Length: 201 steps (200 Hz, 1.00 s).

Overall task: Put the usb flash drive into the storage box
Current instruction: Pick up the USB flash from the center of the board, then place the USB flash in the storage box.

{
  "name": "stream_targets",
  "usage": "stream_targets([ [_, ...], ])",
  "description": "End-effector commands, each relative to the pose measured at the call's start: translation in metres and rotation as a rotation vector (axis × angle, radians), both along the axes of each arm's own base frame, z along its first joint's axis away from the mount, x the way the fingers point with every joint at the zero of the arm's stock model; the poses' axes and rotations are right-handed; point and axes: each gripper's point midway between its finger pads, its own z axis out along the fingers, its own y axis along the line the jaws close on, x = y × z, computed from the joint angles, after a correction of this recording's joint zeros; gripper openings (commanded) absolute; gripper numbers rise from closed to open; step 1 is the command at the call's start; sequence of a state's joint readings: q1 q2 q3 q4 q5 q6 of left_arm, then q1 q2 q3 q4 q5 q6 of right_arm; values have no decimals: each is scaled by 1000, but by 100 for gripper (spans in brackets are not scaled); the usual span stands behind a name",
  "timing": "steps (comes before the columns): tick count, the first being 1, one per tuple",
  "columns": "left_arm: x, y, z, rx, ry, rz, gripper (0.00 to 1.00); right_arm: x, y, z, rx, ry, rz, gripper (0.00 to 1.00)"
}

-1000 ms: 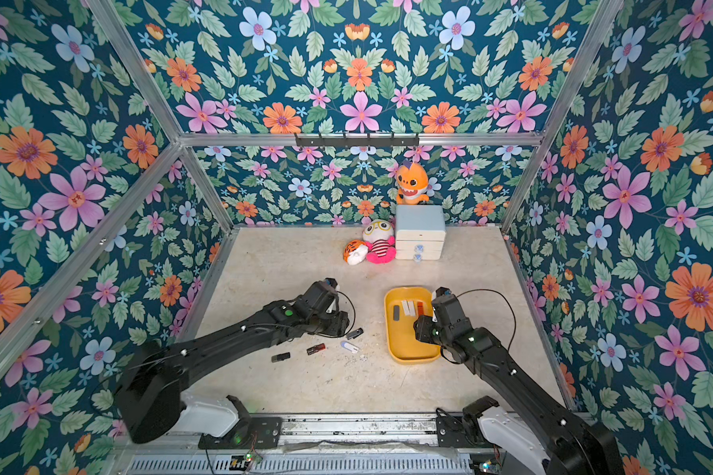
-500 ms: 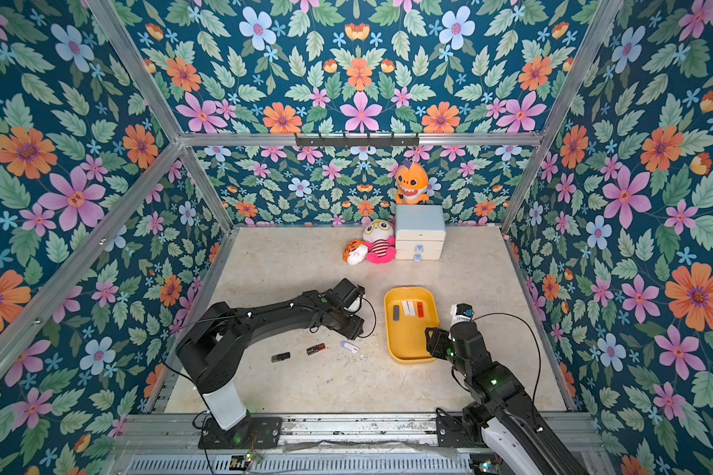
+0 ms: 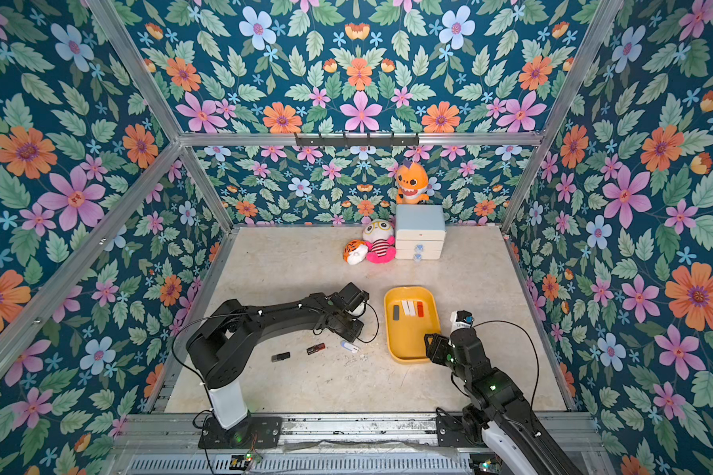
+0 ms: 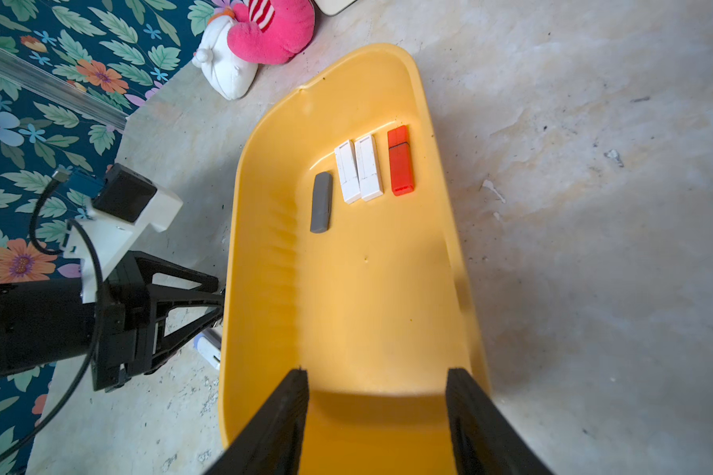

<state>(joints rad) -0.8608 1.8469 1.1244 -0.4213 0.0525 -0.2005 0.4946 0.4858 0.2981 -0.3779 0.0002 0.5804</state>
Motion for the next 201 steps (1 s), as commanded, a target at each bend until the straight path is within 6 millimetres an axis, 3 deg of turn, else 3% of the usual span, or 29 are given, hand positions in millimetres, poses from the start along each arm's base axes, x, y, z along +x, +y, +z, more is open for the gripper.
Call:
stream_targets([
  [1,-17,8,-14,44,63,-18,36,3,2,4,6,-12,-2,59],
  [45,-23,15,-18,52,81,9,17,3,2,4,10,-14,4,59],
  [72,-11,10,-6,28,37,50,7,3,2,4,9,-18,3,59],
  [91,0,-5,21,-45,-1,77,4,3,2,6,11,-26,5,59],
  [116,10,-27,78,-196,-62,132,2,3,1,7,13,-40,-1,58],
  [150,2,-61,153,-476,-92,215,0,4,-7,6,4,-53,-43,57],
  [177,-5,-94,173,-656,-14,290,0,3,-16,6,6,-63,-91,57],
  [201,-4,-124,170,-730,45,340,0,1,-22,11,20,-101,-119,56],
])
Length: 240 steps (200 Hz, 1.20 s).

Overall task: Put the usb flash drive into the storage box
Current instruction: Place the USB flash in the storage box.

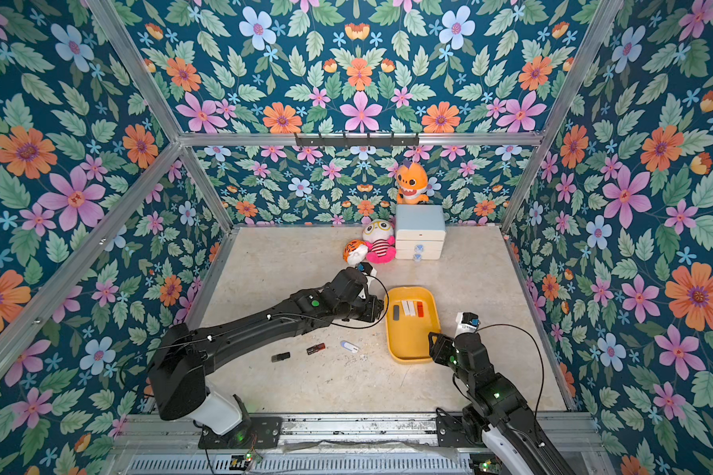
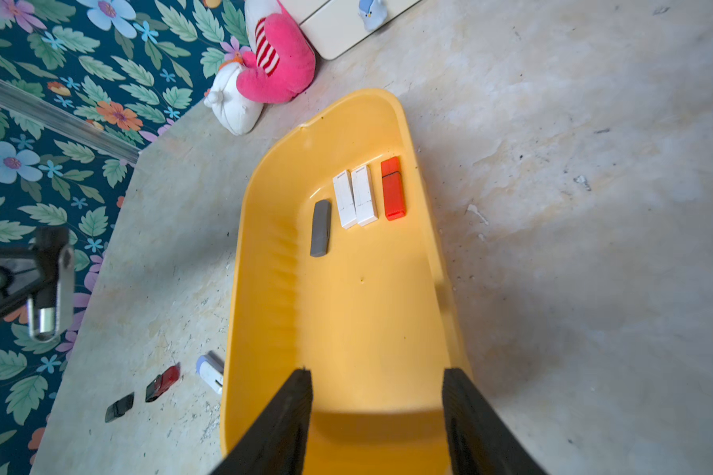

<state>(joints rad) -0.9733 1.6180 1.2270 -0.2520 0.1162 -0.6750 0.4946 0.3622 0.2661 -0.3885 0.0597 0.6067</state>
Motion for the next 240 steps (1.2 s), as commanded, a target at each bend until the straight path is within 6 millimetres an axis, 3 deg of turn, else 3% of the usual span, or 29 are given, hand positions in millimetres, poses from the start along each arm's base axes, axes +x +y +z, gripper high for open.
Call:
stream_targets([
  [1,3,-36,13,-170,85,63,0,0,-11,1,-5,-23,-59,56],
  [39,-4,-93,-19,-159,167,70,1,-3,-22,5,10,-60,-111,55],
  [60,-4,-109,-42,-124,200,105,1,-4,-23,6,13,-64,-118,55],
  [92,-4,-116,-79,-127,270,158,0,-4,-22,6,15,-64,-113,55],
  [119,-8,-123,-98,-136,303,175,0,-4,-22,5,15,-62,-110,55],
  [160,-14,-137,-115,-146,331,176,0,-4,-22,6,17,-63,-112,55],
  [212,-14,-138,-129,-128,343,195,7,-4,-21,5,20,-62,-107,55],
  [240,-16,-138,-129,-120,340,193,22,-3,-21,4,18,-57,-107,55],
])
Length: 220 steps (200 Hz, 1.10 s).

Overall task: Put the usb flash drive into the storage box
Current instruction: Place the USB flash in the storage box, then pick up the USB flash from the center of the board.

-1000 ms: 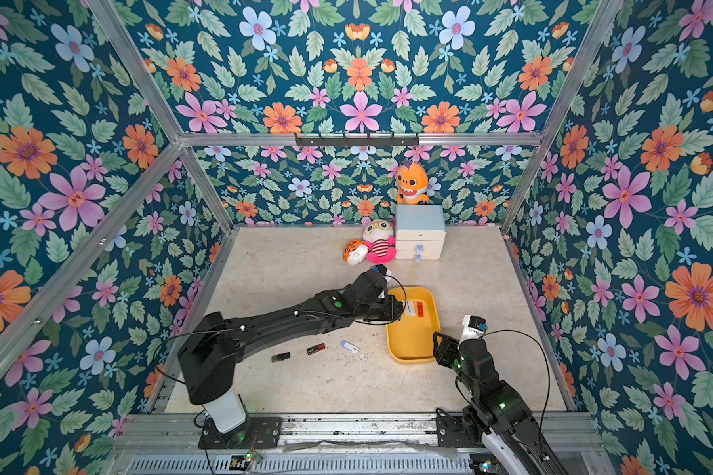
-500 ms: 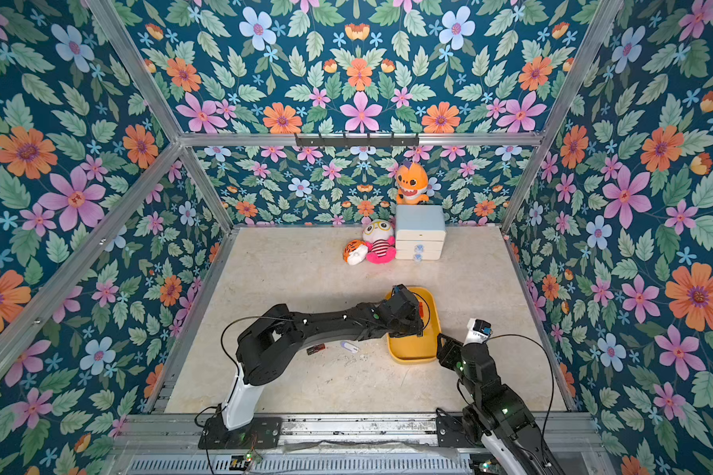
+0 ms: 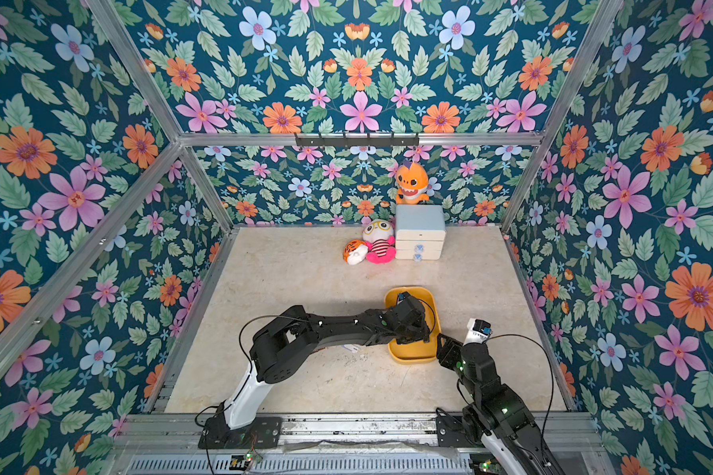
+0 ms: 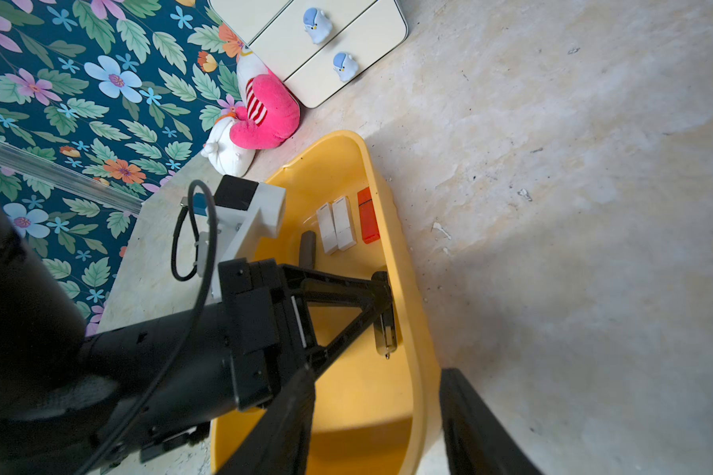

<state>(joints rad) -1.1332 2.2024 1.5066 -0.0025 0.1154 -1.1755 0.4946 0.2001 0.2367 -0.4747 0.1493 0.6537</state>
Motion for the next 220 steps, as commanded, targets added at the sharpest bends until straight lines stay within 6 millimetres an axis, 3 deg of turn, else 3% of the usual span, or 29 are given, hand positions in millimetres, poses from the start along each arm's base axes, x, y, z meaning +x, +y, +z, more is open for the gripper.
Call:
stream_targets([
  [1,3,-2,4,-8,-13,9,22,2,0,2,0,-8,-6,55],
  [39,3,-8,19,-6,-43,-17,40,3,1,1,0,-5,-4,55],
  [74,2,-8,38,1,-83,-36,44,3,3,2,-1,-3,9,55],
  [107,8,19,90,36,-207,-31,44,2,9,5,6,-7,42,55],
  [136,14,87,137,88,-313,18,47,4,17,26,-24,28,92,52],
  [159,22,166,154,127,-345,106,49,14,40,42,-28,84,183,52],
  [194,26,293,144,215,-315,261,53,27,101,48,-113,163,370,52],
  [220,14,362,133,349,-288,324,55,24,155,37,-239,228,530,52],
])
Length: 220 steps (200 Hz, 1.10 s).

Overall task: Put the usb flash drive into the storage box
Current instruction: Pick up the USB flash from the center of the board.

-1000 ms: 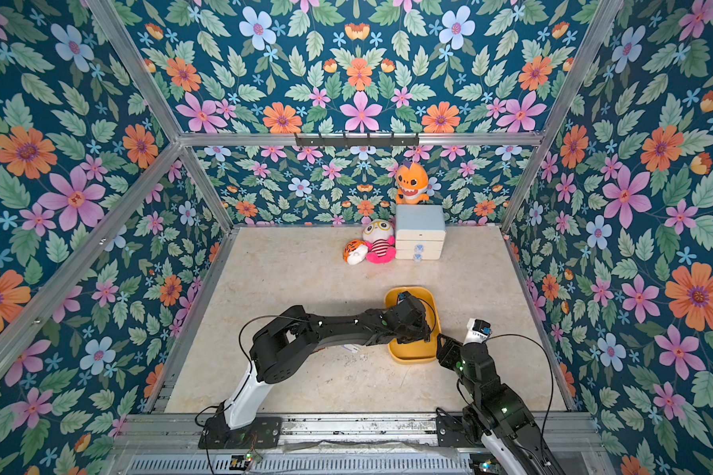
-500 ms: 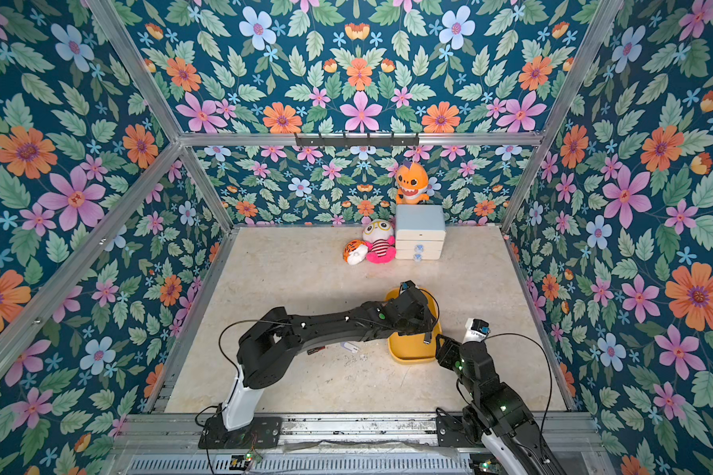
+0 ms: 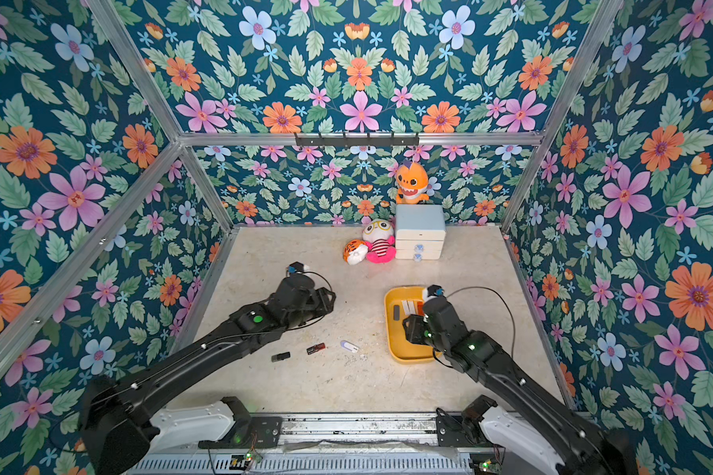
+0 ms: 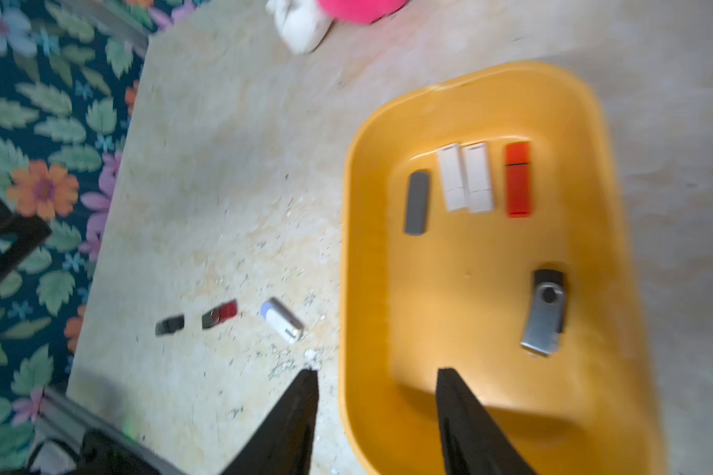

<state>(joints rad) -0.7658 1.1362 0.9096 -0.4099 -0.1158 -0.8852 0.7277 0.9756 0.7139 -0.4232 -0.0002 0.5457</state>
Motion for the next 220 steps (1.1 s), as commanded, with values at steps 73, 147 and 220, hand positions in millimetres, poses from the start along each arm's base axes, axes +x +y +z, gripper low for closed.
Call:
stream_targets([
  [73,-44,114,-16,255,46,103,56,0,120,-55,-315,110,380,57],
  [147,-50,121,-3,234,-24,100,61,-3,155,-96,-452,182,527,62],
  [220,-51,116,-6,216,-26,78,63,-10,154,-121,-523,228,586,52],
])
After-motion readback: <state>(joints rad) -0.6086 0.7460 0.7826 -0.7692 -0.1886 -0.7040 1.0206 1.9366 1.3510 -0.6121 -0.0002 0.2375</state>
